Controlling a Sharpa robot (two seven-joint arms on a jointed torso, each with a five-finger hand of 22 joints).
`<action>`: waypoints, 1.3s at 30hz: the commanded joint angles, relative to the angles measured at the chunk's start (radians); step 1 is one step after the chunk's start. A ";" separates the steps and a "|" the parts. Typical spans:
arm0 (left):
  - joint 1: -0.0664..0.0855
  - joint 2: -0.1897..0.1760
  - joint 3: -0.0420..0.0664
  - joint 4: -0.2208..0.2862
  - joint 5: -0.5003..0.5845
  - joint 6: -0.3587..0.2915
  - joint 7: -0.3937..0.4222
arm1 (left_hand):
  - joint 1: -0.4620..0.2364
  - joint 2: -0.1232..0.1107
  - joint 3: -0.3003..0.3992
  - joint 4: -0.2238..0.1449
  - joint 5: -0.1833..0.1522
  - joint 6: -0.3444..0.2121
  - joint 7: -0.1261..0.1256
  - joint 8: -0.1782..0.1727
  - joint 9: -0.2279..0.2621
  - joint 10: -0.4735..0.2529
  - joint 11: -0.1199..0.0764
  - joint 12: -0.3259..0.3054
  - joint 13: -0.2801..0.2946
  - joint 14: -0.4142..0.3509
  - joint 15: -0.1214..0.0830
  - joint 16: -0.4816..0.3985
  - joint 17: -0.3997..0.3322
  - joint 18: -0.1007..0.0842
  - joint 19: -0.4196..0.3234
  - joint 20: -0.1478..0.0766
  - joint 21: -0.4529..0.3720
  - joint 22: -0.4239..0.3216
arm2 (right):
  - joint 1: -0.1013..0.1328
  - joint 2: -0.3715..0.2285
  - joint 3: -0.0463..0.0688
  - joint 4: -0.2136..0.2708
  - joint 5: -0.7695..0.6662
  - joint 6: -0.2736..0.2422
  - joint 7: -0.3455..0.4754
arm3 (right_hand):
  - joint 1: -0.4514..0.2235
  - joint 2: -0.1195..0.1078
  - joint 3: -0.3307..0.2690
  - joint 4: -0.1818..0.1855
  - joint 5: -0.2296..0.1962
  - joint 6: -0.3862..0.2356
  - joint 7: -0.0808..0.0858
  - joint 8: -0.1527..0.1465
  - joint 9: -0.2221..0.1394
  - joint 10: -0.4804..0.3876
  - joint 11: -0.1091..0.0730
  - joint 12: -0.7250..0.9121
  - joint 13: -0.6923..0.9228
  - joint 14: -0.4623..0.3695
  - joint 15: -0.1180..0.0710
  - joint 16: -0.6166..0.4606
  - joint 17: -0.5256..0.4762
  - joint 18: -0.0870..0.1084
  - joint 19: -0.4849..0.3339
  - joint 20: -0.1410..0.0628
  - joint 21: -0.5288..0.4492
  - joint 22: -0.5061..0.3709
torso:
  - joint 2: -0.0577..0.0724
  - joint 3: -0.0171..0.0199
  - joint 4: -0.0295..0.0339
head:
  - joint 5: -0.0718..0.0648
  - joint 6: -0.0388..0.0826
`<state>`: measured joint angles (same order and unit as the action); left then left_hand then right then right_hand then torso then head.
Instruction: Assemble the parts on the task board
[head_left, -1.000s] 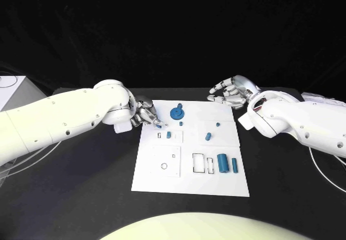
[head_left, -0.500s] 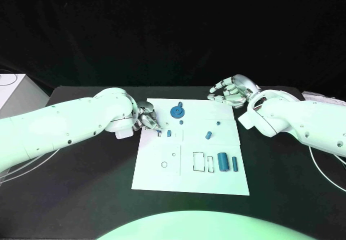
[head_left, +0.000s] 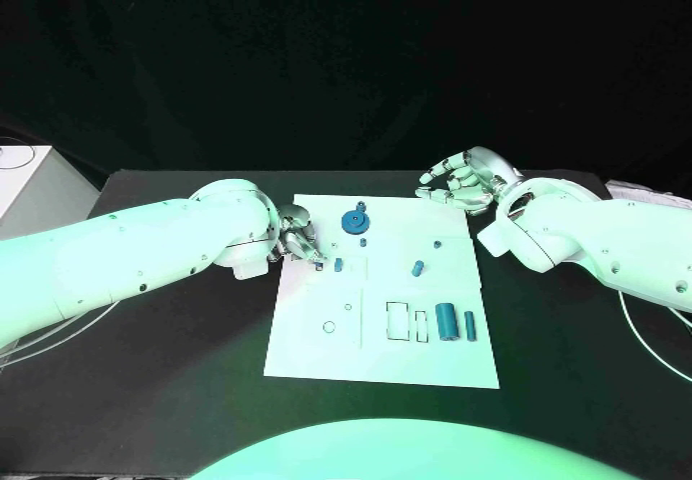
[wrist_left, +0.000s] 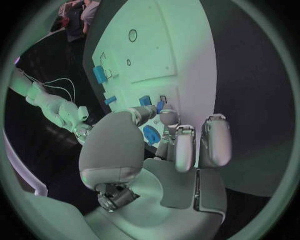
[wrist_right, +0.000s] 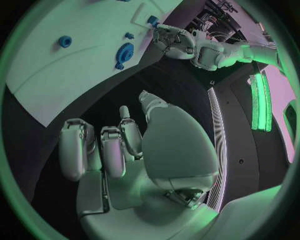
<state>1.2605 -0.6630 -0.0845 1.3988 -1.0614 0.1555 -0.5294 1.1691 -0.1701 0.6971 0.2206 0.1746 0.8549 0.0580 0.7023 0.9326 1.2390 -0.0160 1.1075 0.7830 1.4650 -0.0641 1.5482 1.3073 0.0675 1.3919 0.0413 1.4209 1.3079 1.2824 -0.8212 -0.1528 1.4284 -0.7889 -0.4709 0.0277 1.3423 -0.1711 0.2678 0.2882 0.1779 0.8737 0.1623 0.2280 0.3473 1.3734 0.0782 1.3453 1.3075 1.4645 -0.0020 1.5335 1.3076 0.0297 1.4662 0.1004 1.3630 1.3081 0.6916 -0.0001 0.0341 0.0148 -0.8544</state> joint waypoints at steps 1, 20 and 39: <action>-0.002 0.002 0.000 0.005 -0.015 0.006 -0.002 | -0.004 0.009 0.185 -0.177 0.004 0.006 -0.003 0.006 -0.001 0.004 -0.002 -0.001 -0.001 0.095 -0.009 0.004 0.231 -0.005 0.004 0.000 0.004 0.016 | -0.001 0.000 0.000 0.001 -0.003 0.016 0.010 | -0.009 0.001 0.007 -0.002 0.006 -0.007 0.001 0.001 0.000 -0.002 0.000 0.001 0.060 0.084 0.004 -0.004 0.191 0.020 0.018 0.003 -0.006 0.117 | -0.001 0.0001 -0.0003 | 0.001 -0.001; -0.003 -0.001 0.000 0.013 -0.026 0.055 0.008 | -0.009 0.000 0.201 -0.192 0.004 0.008 -0.004 0.008 0.001 0.006 -0.004 -0.002 -0.003 0.098 -0.010 0.009 0.239 -0.005 0.004 -0.002 0.004 0.016 | -0.002 -0.001 0.000 0.000 -0.002 0.019 0.010 | -0.010 0.001 0.008 -0.001 0.007 -0.007 0.001 0.002 0.000 -0.002 0.000 0.001 0.060 0.084 0.004 -0.005 0.190 0.019 0.019 0.003 -0.006 0.117 | 0.000 -0.0001 -0.0002 | 0.000 -0.008; -0.003 0.000 0.000 0.009 -0.037 0.058 0.004 | -0.010 -0.002 0.203 -0.195 0.004 0.009 -0.004 0.008 0.001 0.008 -0.004 -0.001 -0.001 0.098 -0.010 0.009 0.240 -0.005 0.005 -0.002 0.005 0.017 | -0.003 0.000 0.000 0.000 -0.002 0.019 0.010 | -0.010 0.001 0.008 -0.001 0.007 -0.007 0.001 0.002 0.000 -0.002 0.000 0.001 0.060 0.084 0.004 -0.005 0.190 0.019 0.019 0.003 -0.006 0.117 | 0.000 0.0005 0.0002 | 0.000 -0.011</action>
<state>1.2590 -0.6655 -0.0841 1.4065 -1.0896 0.1935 -0.5281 1.1550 -0.1841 0.7496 0.1736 0.1750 0.8597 0.0573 0.7050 0.9324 1.2426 -0.0191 1.1073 0.7815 1.4687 -0.0677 1.5521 1.3079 0.0677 1.3918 0.0413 1.4208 1.3075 1.2807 -0.8215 -0.1528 1.4276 -0.7887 -0.4666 0.0277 1.3423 -0.1711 0.2707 0.2854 0.1779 0.8738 0.1623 0.2280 0.3473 1.3734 0.0782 1.3453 1.3081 1.4645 -0.0020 1.5335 1.3074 0.0296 1.4662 0.1004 1.3630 1.3075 0.6913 0.0001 0.0340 0.0144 -0.8647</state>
